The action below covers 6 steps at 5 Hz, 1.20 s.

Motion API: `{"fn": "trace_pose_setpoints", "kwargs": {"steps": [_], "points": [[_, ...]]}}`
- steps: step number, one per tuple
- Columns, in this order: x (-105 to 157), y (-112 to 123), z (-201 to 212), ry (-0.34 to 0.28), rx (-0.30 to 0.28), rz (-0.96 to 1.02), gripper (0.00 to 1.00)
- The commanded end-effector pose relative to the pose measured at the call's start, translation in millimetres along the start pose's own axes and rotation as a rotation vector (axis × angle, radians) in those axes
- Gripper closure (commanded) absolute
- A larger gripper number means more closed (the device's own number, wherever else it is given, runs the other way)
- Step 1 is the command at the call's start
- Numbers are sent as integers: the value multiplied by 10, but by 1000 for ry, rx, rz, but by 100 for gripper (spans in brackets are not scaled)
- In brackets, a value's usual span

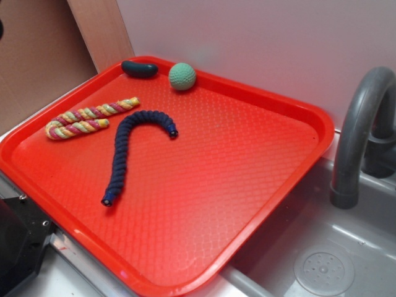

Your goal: Grab the blue rope.

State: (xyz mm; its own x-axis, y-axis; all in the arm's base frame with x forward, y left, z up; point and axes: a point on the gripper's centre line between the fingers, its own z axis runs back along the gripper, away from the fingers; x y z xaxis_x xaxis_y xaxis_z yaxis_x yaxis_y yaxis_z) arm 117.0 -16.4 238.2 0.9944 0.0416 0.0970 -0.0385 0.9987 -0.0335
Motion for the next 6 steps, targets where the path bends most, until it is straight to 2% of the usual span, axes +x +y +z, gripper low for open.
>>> {"fn": "trace_pose_setpoints", "kwargs": {"steps": [1, 2, 4, 6], "points": [[0, 0, 0, 0, 0, 0, 0], [103, 129, -35, 56, -36, 258, 0], [224, 348, -51, 78, -77, 644, 0], [224, 348, -51, 78, -77, 644, 0]]}}
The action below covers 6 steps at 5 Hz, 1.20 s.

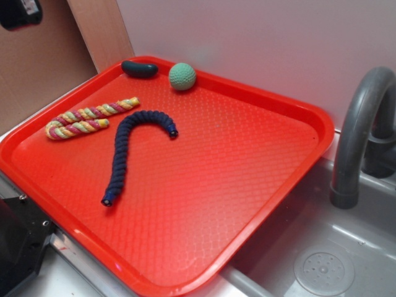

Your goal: Grab the blue rope.

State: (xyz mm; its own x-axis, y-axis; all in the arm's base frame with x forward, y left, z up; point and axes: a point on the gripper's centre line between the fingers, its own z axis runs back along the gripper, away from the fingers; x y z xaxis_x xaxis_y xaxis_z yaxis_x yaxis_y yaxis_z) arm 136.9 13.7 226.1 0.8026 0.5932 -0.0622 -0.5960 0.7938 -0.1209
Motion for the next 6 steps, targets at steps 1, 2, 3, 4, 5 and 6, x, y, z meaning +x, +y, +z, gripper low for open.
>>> {"fn": "trace_pose_setpoints", "kwargs": {"steps": [1, 2, 3, 4, 5, 6], "points": [[109, -33, -177, -23, 27, 94, 0], [200, -120, -451, -34, 70, 150, 0], [318, -178, -692, -43, 94, 177, 0], [444, -274, -1055, -91, 164, 158, 0], [663, -292, -1517, -65, 190, 130, 0], [688, -260, -1879, -25, 195, 117, 0]]}}
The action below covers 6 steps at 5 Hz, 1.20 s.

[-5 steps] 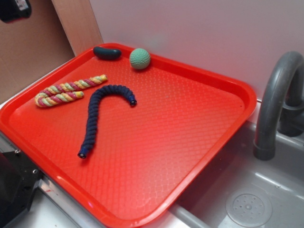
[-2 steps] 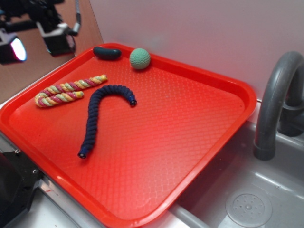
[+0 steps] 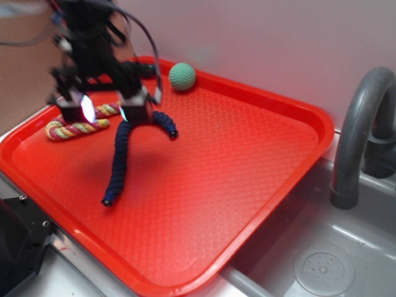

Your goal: Grab the blue rope.

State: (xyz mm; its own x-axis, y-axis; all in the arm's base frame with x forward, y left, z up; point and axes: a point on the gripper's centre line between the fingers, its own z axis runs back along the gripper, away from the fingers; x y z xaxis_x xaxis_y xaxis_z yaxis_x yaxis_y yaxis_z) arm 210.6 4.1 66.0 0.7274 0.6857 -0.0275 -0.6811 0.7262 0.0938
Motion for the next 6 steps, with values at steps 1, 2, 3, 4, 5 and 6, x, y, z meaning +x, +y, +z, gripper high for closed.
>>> {"fn": "trace_pose_setpoints", "kwargs": {"steps": [1, 2, 3, 4, 5, 6], "points": [[1, 8, -490, 52, -52, -65, 0], [-114, 27, -677, 88, -87, -148, 12], [-146, 16, -767, 88, -91, -178, 100], [-122, 42, -716, 84, -98, -171, 100], [-112, 80, -402, 84, -16, -103, 100], [-105, 100, 100, 75, 0, -39, 100]]}}
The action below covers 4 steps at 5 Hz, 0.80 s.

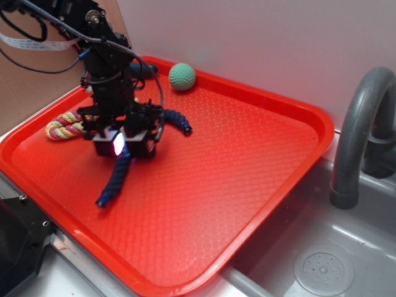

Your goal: Grab the blue rope.

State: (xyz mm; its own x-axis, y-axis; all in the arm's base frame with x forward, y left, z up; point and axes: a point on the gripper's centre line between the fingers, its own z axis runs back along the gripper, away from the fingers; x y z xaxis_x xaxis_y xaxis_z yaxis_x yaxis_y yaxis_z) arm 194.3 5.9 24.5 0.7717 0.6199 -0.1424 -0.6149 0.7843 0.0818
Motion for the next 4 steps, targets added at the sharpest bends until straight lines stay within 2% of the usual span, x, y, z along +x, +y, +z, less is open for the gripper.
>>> {"fn": "trace_pose_setpoints", "kwargs": {"steps": [1, 3, 4], "points": [[-219, -4, 1010, -109, -36, 31, 100], [-514, 121, 1970, -163, -98, -19, 100], [-450, 74, 1954, -141, -61, -56, 100]]}}
